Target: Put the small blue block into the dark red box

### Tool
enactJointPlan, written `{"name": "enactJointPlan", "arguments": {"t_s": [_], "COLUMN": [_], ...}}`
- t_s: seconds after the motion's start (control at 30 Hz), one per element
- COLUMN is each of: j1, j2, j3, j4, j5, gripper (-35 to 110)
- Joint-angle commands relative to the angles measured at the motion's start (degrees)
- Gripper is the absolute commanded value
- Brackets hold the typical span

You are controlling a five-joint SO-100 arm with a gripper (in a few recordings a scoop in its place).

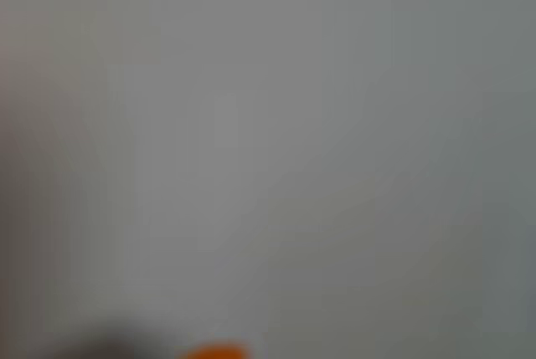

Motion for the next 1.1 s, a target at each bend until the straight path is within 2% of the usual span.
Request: {"name": "enactJointPlan", "arguments": {"t_s": [0.0,0.23,0.27,0.33,0.43,0.53,0.7,0.8,0.9,1.0,1.07], "j1": [0.00,4.57,4.31,2.11,1.41,2.72,9.40,11.34,10.63,8.79,7.47], "j2": [0.53,0.26,0.26,0.26,0.44,0.44,-1.49,-12.30,-34.98,-58.71,-66.88], "j3": [-2.99,-2.90,-2.90,-2.29,-2.11,-4.22,-11.25,-16.44,-30.94,-50.63,-57.57], "j4": [1.05,0.97,0.97,-0.35,-6.77,-12.74,-11.78,-15.82,-15.73,-7.38,-5.98], "j5": [-0.97,3.87,4.39,15.38,31.73,42.80,56.78,61.17,65.74,73.56,78.31], "gripper": [0,4,9,18,22,24,28,27,27,28,28]}}
